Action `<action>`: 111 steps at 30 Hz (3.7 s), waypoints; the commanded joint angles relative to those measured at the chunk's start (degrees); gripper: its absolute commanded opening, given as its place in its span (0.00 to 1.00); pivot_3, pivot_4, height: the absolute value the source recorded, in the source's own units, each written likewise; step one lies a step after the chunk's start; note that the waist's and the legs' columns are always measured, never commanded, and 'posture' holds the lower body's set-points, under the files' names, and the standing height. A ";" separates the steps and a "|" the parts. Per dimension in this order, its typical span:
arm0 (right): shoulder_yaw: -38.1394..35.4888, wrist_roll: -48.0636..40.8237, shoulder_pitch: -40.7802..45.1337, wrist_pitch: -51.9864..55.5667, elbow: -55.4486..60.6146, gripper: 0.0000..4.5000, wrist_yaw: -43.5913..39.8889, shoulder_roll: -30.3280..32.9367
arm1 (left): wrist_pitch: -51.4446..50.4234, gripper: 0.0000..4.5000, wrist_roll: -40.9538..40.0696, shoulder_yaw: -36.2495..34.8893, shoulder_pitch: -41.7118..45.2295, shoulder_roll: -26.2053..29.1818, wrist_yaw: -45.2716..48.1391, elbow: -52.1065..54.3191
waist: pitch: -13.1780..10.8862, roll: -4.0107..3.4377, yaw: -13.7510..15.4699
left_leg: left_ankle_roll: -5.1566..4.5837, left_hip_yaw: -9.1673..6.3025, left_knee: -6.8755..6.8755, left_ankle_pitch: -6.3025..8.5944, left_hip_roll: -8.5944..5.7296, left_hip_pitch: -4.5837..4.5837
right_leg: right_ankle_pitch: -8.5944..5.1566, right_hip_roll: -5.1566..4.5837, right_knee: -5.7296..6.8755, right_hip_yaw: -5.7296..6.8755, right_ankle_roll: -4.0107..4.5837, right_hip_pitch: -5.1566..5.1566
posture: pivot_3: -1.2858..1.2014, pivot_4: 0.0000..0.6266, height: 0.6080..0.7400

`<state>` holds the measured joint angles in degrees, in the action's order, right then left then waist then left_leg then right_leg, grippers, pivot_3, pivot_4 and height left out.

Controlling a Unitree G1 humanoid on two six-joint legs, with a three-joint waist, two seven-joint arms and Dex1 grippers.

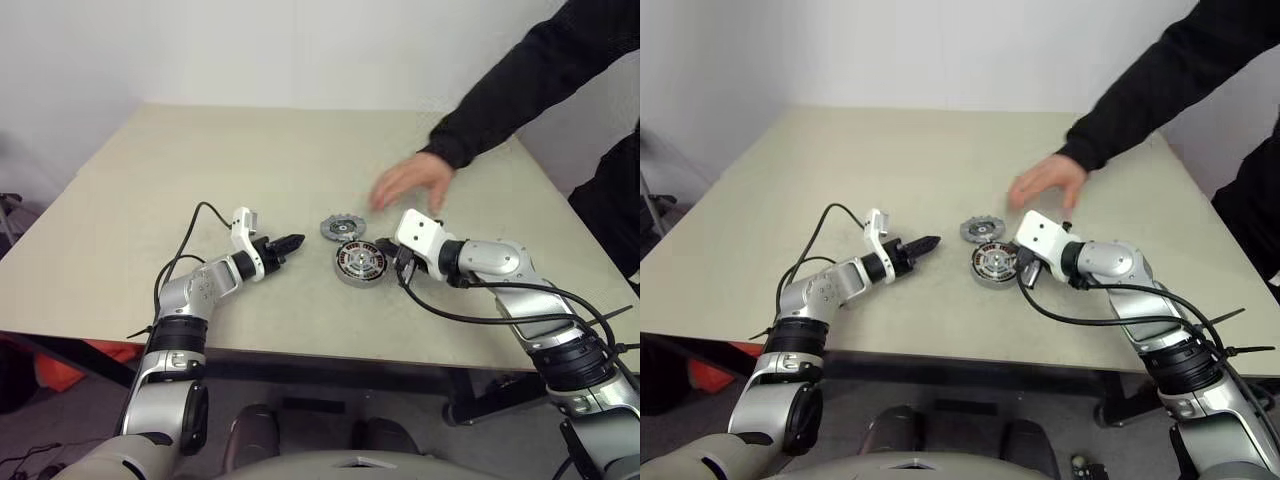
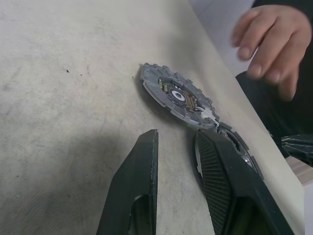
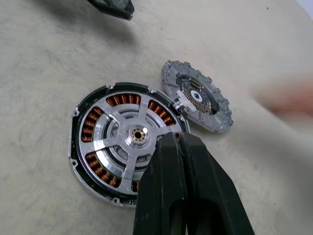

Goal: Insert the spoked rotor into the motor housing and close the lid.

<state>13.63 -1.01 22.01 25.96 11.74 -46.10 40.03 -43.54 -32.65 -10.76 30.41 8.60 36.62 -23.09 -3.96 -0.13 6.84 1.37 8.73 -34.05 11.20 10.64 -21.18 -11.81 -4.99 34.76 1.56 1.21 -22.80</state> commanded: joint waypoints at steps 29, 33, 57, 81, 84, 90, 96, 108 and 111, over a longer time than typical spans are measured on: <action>-0.85 1.38 1.04 -1.69 -0.28 0.00 0.00 -1.28 | 1.57 0.30 0.29 0.26 0.35 1.58 1.23 1.04 | 0.00 0.00 0.00 | 0.00 0.01 -0.02 0.00 0.00 0.01 | 0.01 0.00 0.03 0.00 0.01 0.01 | 0.52 0.00 1.00; -0.79 1.43 1.19 -1.87 -0.48 0.00 -0.08 -1.38 | 1.91 0.30 0.45 0.33 0.30 1.82 1.27 0.84 | 0.00 0.00 0.00 | 0.00 0.01 -0.03 0.00 0.00 0.01 | 0.01 0.00 0.05 0.00 0.01 0.01 | 0.52 0.00 1.00; -0.55 2.15 -1.56 1.33 3.08 0.04 -6.79 5.09 | 3.65 0.30 1.36 0.67 1.50 1.16 1.71 -0.48 | 0.00 0.00 0.20 | -0.02 0.00 -0.08 0.00 0.00 0.01 | 0.01 0.00 0.06 0.00 0.02 0.05 | 0.52 0.00 1.00; -10.80 7.71 -14.94 -17.61 -1.76 0.34 -17.59 33.11 | 15.74 0.30 13.76 13.80 -0.43 1.41 6.48 1.45 | 0.09 -0.15 0.17 | -0.41 -0.05 -0.15 0.23 0.06 0.13 | 0.00 0.00 0.00 -0.02 -0.01 0.16 | 0.52 0.00 1.00; -8.91 8.90 -13.71 -17.97 -3.00 0.34 -17.32 31.45 | 16.30 0.30 14.84 15.38 -0.43 1.87 7.15 2.55 | 0.10 -0.16 0.17 | -0.43 -0.05 -0.17 0.24 0.06 0.12 | 0.00 -0.01 0.00 -0.01 0.00 0.15 | 0.52 0.00 1.00; -7.01 10.01 -13.10 -18.42 -3.65 0.34 -17.78 29.10 | 15.98 0.30 15.31 16.90 -0.47 2.52 8.47 5.17 | 0.11 -0.18 0.18 | -0.45 -0.04 -0.19 0.25 0.06 0.12 | 0.00 -0.01 0.02 -0.01 0.00 0.16 | 0.52 0.00 1.00; -5.42 10.64 -14.33 -18.85 -3.71 0.34 -18.12 27.39 | 15.87 0.30 15.93 18.00 -0.83 2.88 8.49 6.97 | 0.11 -0.19 0.18 | -0.47 -0.04 -0.20 0.26 0.06 0.11 | 0.00 -0.02 0.02 -0.01 0.01 0.16 | 0.52 0.00 1.00; -4.33 10.84 -15.30 -19.43 -6.54 0.25 -18.41 25.01 | 15.96 0.30 16.77 18.05 -1.35 3.13 7.82 7.33 | 0.15 -0.15 0.12 | -0.47 -0.03 -0.22 0.26 0.07 0.59 | -0.01 -0.02 0.00 -0.01 -0.01 0.60 | 0.52 0.00 1.00; -4.32 11.01 -15.10 -19.70 -6.90 0.07 -18.44 24.51 | 15.60 0.30 16.33 17.36 -1.08 2.96 7.50 7.31 | 0.20 -0.03 0.12 | -0.47 -0.03 -0.20 0.27 0.07 0.77 | -0.22 -0.01 0.00 -0.01 -0.36 0.75 | 0.52 0.00 1.00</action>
<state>8.02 9.84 7.40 6.63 5.58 -63.96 65.25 -28.56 -15.98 7.24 28.60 11.58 44.31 -17.63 -3.76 -0.17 6.96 0.90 8.68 -34.24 11.47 10.75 -20.35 -12.05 -4.98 34.76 1.55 0.82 -22.00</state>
